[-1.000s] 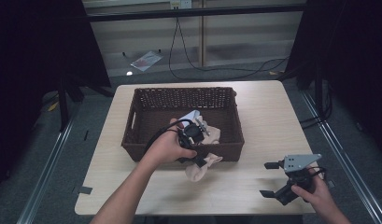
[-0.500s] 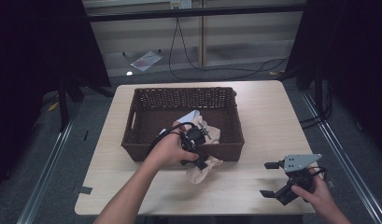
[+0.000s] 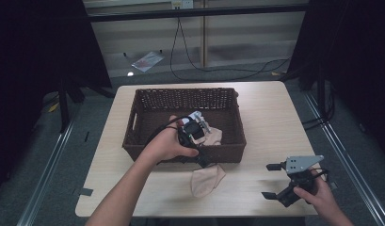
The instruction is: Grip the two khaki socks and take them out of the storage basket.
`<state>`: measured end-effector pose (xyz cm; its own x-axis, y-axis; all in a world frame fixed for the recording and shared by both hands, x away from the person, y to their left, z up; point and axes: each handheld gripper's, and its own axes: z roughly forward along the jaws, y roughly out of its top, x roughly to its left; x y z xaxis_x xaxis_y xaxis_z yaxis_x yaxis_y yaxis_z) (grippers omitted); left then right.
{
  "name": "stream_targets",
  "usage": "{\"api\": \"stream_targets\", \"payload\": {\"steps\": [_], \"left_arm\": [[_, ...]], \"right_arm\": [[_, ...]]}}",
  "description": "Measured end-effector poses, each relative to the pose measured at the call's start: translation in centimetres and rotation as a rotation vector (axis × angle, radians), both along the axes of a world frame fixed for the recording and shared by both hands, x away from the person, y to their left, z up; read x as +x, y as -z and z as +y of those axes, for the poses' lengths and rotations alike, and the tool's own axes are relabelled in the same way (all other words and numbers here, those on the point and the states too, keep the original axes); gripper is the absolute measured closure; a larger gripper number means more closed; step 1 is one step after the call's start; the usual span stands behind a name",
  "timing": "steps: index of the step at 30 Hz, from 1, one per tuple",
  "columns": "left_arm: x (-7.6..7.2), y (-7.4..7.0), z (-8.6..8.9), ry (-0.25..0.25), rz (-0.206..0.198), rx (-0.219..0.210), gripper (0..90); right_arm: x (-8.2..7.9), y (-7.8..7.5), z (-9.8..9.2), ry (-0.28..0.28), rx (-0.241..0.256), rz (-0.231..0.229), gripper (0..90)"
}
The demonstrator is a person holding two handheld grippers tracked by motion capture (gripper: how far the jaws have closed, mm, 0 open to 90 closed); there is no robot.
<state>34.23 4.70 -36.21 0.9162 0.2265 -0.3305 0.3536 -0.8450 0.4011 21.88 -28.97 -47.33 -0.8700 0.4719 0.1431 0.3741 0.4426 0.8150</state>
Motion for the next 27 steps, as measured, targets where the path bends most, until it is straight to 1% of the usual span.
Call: {"api": "stream_targets", "payload": {"steps": [1, 2, 5, 7, 8, 9, 10, 11, 12, 13, 15, 16, 18, 21, 22, 23, 24, 25, 26, 27], "left_arm": [[0.2, -0.2, 0.1, 0.005, -0.006, 0.004, 54.9], [0.3, -0.4, 0.2, -0.01, -0.004, 0.005, 53.2], [0.8, -1.1, 0.7, -0.046, -0.014, -0.006, 49.8], [1.3, -1.5, 0.9, -0.064, -0.029, -0.01, 45.6], [1.5, -1.6, 1.0, -0.073, -0.043, -0.016, 43.7], [1.7, -1.8, 1.2, -0.099, -0.044, -0.022, 42.4], [2.0, -1.9, 1.3, -0.107, -0.049, -0.02, 40.6], [2.3, -2.0, 1.5, -0.103, -0.065, -0.017, 39.0], [2.6, -2.1, 1.6, -0.11, -0.076, -0.014, 36.2], [2.8, -2.0, 1.7, -0.123, -0.089, -0.021, 33.4], [3.4, -2.0, 1.9, -0.135, -0.104, -0.007, 27.5], [3.6, -1.8, 1.9, -0.151, -0.121, -0.004, 25.4], [4.1, -1.7, 2.0, -0.168, -0.121, 0.004, 21.4], [4.9, -1.3, 2.2, -0.184, -0.113, 0.017, 19.9], [5.2, -1.1, 2.3, -0.2, -0.115, 0.026, 19.4], [5.5, -0.8, 2.5, -0.214, -0.125, 0.03, 19.2], [5.9, -0.7, 2.6, -0.221, -0.125, 0.038, 18.5], [6.2, -0.3, 2.8, -0.235, -0.123, 0.028, 18.3], [6.5, -0.2, 3.0, -0.248, -0.114, 0.033, 18.3], [6.8, 0.1, 3.1, -0.255, -0.117, 0.03, 18.1]], "right_arm": [[0.0, 0.0, 0.0, -0.001, 0.001, 0.0, 1.3], [0.0, 0.0, 0.0, -0.001, 0.0, -0.001, 1.3], [0.0, 0.0, 0.0, -0.001, 0.002, 0.0, 1.3], [0.0, 0.0, 0.0, -0.001, -0.001, 0.003, 1.3], [0.0, 0.0, 0.0, -0.001, -0.001, 0.002, 1.3], [0.0, 0.0, 0.0, -0.003, 0.0, 0.001, 1.3], [0.0, 0.0, 0.0, -0.003, 0.001, 0.0, 1.3], [0.0, 0.0, 0.0, -0.003, 0.0, 0.0, 1.3], [0.0, 0.0, 0.0, -0.001, 0.001, 0.003, 1.3], [0.0, 0.0, 0.0, -0.002, 0.0, 0.003, 1.3], [0.0, 0.0, 0.0, -0.001, 0.0, 0.003, 1.3], [0.0, 0.0, 0.0, -0.003, 0.0, 0.002, 1.3], [0.0, 0.0, 0.0, -0.001, 0.001, 0.003, 1.3], [0.0, 0.0, 0.0, -0.003, 0.001, 0.001, 1.3], [0.0, 0.0, 0.0, -0.002, 0.001, 0.001, 1.3], [0.0, 0.0, 0.0, -0.003, 0.0, 0.0, 1.3], [0.0, 0.0, 0.0, -0.002, 0.003, -0.001, 1.3], [0.0, 0.0, 0.0, -0.001, 0.001, -0.002, 1.3], [0.0, 0.0, 0.0, -0.001, -0.001, -0.004, 1.3], [-0.1, 0.0, -0.1, 0.0, -0.003, -0.005, 1.3]]}}
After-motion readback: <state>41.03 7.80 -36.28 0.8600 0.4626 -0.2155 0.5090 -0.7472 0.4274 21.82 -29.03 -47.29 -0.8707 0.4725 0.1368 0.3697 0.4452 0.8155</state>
